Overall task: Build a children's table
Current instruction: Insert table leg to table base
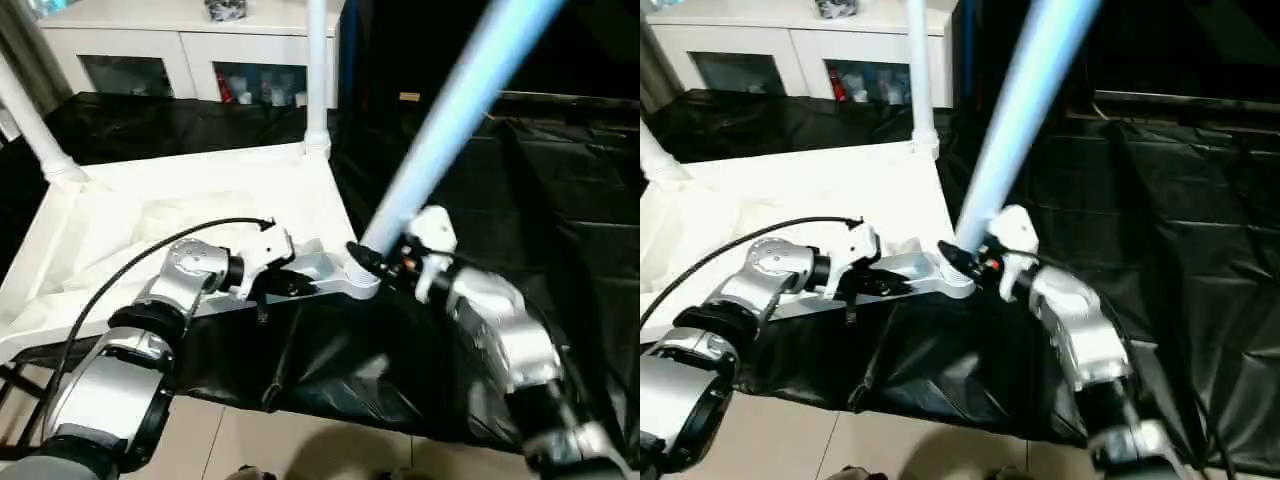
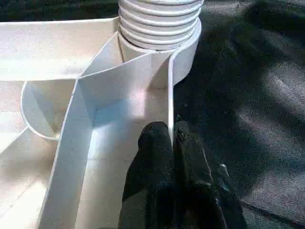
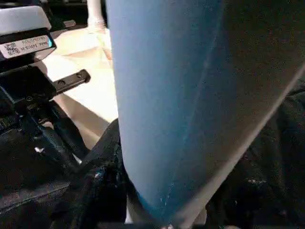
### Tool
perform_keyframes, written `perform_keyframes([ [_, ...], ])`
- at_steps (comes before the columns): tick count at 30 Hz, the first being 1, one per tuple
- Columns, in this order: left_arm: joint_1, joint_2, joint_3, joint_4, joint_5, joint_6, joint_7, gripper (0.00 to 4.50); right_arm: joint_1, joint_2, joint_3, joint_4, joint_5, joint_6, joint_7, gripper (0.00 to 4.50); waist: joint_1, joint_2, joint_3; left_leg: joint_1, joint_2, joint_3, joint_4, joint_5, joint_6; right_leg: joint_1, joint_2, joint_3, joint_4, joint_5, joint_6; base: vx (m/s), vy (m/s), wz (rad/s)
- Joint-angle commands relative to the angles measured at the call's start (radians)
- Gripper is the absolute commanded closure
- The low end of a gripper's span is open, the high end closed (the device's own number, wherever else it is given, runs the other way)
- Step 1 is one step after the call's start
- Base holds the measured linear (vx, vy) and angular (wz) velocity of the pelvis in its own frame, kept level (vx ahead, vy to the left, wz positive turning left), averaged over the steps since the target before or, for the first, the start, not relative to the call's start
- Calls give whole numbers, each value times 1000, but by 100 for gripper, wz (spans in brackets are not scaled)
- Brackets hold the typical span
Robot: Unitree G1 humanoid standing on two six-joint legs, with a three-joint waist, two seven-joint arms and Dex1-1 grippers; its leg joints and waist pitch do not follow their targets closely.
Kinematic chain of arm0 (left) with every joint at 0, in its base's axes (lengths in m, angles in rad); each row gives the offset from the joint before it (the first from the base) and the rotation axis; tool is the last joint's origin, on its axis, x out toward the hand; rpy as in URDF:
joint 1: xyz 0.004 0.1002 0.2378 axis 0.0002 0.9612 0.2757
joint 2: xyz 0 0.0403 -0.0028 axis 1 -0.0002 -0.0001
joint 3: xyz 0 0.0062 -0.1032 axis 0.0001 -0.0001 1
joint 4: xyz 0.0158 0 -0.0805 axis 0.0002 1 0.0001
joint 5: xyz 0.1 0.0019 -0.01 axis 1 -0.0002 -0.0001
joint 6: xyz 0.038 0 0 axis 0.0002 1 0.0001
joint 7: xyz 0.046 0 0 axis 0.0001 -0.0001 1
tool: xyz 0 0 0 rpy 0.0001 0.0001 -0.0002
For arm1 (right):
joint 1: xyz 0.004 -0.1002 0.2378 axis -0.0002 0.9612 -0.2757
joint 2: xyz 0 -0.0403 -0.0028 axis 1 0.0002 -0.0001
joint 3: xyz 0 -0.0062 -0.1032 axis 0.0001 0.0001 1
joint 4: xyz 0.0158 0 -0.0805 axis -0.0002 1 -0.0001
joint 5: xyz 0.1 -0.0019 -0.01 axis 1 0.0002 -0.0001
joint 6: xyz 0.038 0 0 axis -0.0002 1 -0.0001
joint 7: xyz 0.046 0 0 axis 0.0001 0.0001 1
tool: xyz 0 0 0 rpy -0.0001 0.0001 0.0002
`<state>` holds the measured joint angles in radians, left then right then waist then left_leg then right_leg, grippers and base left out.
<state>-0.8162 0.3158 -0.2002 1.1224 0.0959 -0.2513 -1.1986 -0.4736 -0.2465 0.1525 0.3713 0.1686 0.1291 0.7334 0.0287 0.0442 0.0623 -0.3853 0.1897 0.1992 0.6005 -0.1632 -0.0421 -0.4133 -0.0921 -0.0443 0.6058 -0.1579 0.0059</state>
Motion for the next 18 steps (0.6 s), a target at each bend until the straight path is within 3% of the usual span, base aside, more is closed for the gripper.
perform_keyframes([
  [1,-6,5,-4,-10,3,-19,-11,450,6,-2,41,67,-45,43,19,264,-1,-3,-71,23,31,-23,-81,-395,0,40,-46,29,-87,-360,-233,0,0,0],
  [2,-5,7,-6,-15,3,-20,-25,450,-20,-5,57,93,-51,46,49,264,-1,-19,-73,21,29,-22,-77,-382,8,41,-47,29,-83,-365,-232,0,0,0],
  [4,-4,10,-7,-22,1,-18,-45,450,-41,-12,77,113,-51,64,91,264,0,-12,-71,19,31,-22,-80,-368,11,42,-48,29,-85,-371,-230,0,0,0],
  [5,-4,13,-10,-24,3,-19,-53,450,-46,-16,86,121,-52,62,114,264,2,-14,-73,23,34,-20,-79,-372,9,38,-46,30,-85,-356,-236,0,0,0],
  [8,-3,20,-18,-30,6,-24,-79,450,-48,-31,107,131,-57,54,159,264,4,-25,-74,22,35,-19,-80,-362,12,42,-46,30,-81,-317,-243,0,0,0],
  [9,-3,22,-20,-34,2,-21,-102,450,-43,-41,117,130,-52,54,193,264,6,-21,-75,22,36,-18,-81,-350,14,41,-46,30,-80,-301,-247,0,0,0],
  [11,-2,24,-23,-44,-6,-22,-137,450,-28,-54,127,120,-45,47,228,264,12,-28,-75,21,37,-16,-80,-332,24,43,-47,30,-78,-283,-253,0,0,0],
  [18,3,33,-34,-71,-22,-38,-245,450,13,-67,138,85,-20,33,325,264,19,-29,-73,27,42,-19,-87,-385,7,38,-49,30,-83,-333,-243,0,0,0],
])
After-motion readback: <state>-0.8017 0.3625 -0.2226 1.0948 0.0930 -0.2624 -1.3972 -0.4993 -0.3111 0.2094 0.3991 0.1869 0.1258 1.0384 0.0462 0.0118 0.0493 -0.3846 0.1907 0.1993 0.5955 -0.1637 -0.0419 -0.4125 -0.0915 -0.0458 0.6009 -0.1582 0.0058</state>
